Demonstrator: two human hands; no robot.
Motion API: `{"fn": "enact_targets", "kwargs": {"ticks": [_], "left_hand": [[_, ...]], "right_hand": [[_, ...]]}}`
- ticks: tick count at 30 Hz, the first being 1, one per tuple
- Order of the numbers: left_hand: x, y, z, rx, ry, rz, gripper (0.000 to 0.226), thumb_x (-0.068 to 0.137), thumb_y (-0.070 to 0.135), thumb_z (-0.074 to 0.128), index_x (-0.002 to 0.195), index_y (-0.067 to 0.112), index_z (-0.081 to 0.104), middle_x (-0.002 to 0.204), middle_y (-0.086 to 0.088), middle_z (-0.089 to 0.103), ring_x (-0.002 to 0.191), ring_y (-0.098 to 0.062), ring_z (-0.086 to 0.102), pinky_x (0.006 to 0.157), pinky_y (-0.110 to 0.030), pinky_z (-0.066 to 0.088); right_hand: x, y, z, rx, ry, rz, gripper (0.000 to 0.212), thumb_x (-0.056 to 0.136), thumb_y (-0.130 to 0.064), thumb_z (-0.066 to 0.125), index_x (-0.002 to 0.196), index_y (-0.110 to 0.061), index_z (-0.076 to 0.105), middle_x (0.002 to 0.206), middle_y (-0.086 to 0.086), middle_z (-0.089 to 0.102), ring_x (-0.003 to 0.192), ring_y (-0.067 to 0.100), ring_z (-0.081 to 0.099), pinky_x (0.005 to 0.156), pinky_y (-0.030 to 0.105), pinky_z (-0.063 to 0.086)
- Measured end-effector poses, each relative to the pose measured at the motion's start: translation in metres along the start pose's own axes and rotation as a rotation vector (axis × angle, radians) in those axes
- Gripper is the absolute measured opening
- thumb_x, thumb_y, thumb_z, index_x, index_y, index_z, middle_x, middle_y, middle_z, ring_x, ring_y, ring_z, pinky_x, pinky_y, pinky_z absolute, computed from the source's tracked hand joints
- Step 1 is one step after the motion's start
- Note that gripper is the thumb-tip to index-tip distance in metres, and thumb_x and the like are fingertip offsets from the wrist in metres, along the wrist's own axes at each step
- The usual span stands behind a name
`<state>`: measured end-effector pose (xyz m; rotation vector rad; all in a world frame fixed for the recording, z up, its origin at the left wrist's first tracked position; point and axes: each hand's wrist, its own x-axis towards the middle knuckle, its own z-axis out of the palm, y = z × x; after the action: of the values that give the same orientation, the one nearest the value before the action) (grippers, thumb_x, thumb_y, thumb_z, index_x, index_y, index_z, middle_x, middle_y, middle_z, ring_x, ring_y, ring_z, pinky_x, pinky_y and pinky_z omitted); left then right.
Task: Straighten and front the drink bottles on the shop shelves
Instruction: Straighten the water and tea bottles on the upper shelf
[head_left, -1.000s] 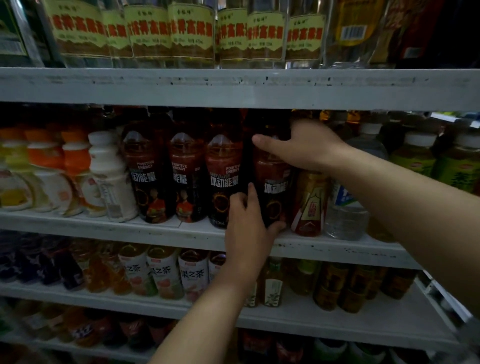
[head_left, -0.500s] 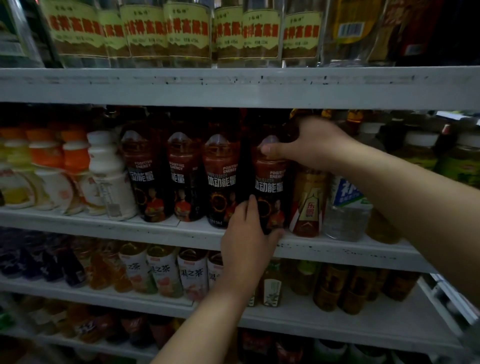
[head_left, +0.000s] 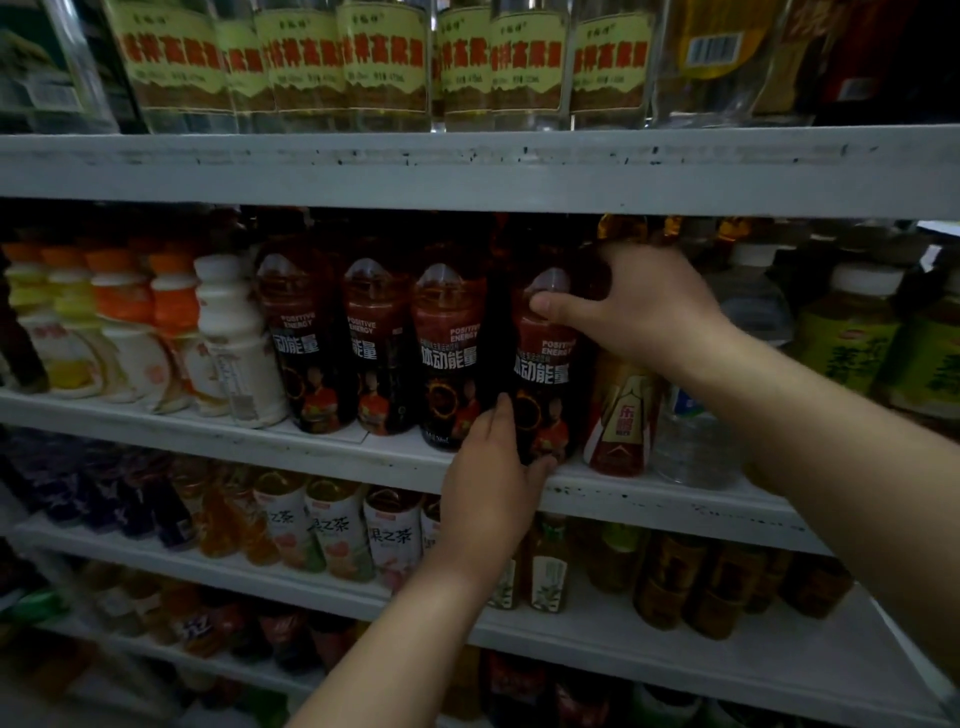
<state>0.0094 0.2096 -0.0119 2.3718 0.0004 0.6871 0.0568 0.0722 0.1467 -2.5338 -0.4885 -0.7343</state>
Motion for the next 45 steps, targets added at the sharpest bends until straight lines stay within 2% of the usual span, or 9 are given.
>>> {"fn": "enact_targets", "kwargs": {"ticks": [3, 5, 11, 17, 21, 26, 35, 41, 45], "left_hand": [[-0.011, -0.006, -0.016, 0.031, 0.088, 0.058, 0.076, 0.086, 0.046, 0.064, 0.149, 0.019, 0.029, 0.141, 0.004, 0.044, 0.126, -0.01, 0.042, 0.095, -0.016, 0.032], [-0.015, -0.019, -0.035, 0.067, 0.161, 0.093, 0.065, 0.087, 0.044, 0.063, 0.143, 0.02, 0.041, 0.133, 0.005, 0.052, 0.12, -0.01, 0.048, 0.093, -0.019, 0.038], [0.01, -0.077, -0.11, 0.163, 0.325, -0.019, 0.051, 0.082, 0.031, 0.071, 0.129, 0.017, 0.056, 0.114, 0.0, 0.06, 0.103, -0.018, 0.058, 0.08, -0.025, 0.046], [0.045, -0.137, -0.169, 0.121, 0.386, -0.093, 0.043, 0.082, 0.04, 0.07, 0.118, 0.02, 0.058, 0.108, 0.0, 0.058, 0.105, -0.02, 0.053, 0.082, -0.031, 0.045], [0.062, -0.163, -0.184, 0.187, 0.404, 0.057, 0.05, 0.079, 0.041, 0.073, 0.12, 0.016, 0.059, 0.112, -0.004, 0.062, 0.104, -0.025, 0.057, 0.076, -0.033, 0.048], [0.075, -0.184, -0.194, 0.327, 0.54, 0.318, 0.047, 0.073, 0.042, 0.075, 0.111, 0.017, 0.066, 0.113, -0.003, 0.063, 0.111, -0.029, 0.043, 0.089, -0.046, 0.038], [0.109, -0.177, -0.21, 0.39, 0.425, 0.495, 0.082, 0.07, 0.054, 0.073, 0.137, 0.019, 0.044, 0.133, -0.007, 0.049, 0.13, -0.03, 0.03, 0.099, -0.049, 0.025], [0.121, -0.167, -0.217, 0.505, 0.239, 0.476, 0.11, 0.064, 0.067, 0.07, 0.15, 0.025, 0.016, 0.149, -0.016, 0.031, 0.141, -0.035, 0.01, 0.109, -0.055, 0.009], [0.122, -0.163, -0.222, 0.537, 0.17, 0.452, 0.124, 0.057, 0.069, 0.073, 0.151, 0.029, 0.003, 0.148, -0.017, 0.032, 0.142, -0.036, 0.007, 0.11, -0.061, 0.003]], "right_hand": [[-0.029, -0.001, 0.011, -0.081, 0.505, -0.277, 0.04, 0.086, -0.05, 0.059, 0.101, -0.012, 0.063, 0.095, 0.007, 0.061, 0.09, 0.025, 0.054, 0.074, 0.03, 0.038], [-0.047, -0.012, 0.026, 0.038, 0.639, -0.491, 0.023, 0.089, -0.027, 0.061, 0.088, -0.004, 0.064, 0.087, 0.013, 0.058, 0.084, 0.027, 0.053, 0.077, 0.027, 0.036], [-0.044, -0.079, 0.066, 0.267, 0.217, -0.502, 0.023, 0.088, -0.019, 0.061, 0.105, -0.003, 0.065, 0.1, 0.006, 0.061, 0.09, 0.017, 0.058, 0.075, 0.028, 0.051], [-0.003, -0.145, 0.09, -0.169, 0.333, -0.606, 0.032, 0.088, -0.022, 0.056, 0.11, 0.001, 0.063, 0.107, 0.016, 0.062, 0.101, 0.031, 0.056, 0.089, 0.039, 0.047], [0.017, -0.182, 0.11, -0.529, 0.3, -0.342, 0.055, 0.084, -0.044, 0.057, 0.124, -0.007, 0.051, 0.112, 0.019, 0.056, 0.102, 0.038, 0.052, 0.091, 0.05, 0.04], [0.025, -0.206, 0.131, -0.655, 0.359, -0.133, 0.072, 0.076, -0.059, 0.061, 0.128, -0.013, 0.045, 0.111, 0.024, 0.052, 0.101, 0.042, 0.05, 0.098, 0.059, 0.034], [0.028, -0.199, 0.128, -0.722, 0.224, 0.031, 0.097, 0.069, -0.074, 0.058, 0.145, -0.029, 0.019, 0.108, 0.019, 0.062, 0.113, 0.042, 0.047, 0.101, 0.075, 0.009], [0.031, -0.197, 0.122, -0.551, 0.121, 0.035, 0.07, 0.073, -0.055, 0.066, 0.133, -0.034, 0.037, 0.112, 0.016, 0.059, 0.116, 0.041, 0.044, 0.101, 0.077, 0.007], [0.033, -0.185, 0.115, -0.47, 0.051, -0.056, 0.064, 0.078, -0.051, 0.062, 0.131, -0.033, 0.031, 0.11, 0.013, 0.06, 0.115, 0.042, 0.045, 0.101, 0.076, 0.0]]}}
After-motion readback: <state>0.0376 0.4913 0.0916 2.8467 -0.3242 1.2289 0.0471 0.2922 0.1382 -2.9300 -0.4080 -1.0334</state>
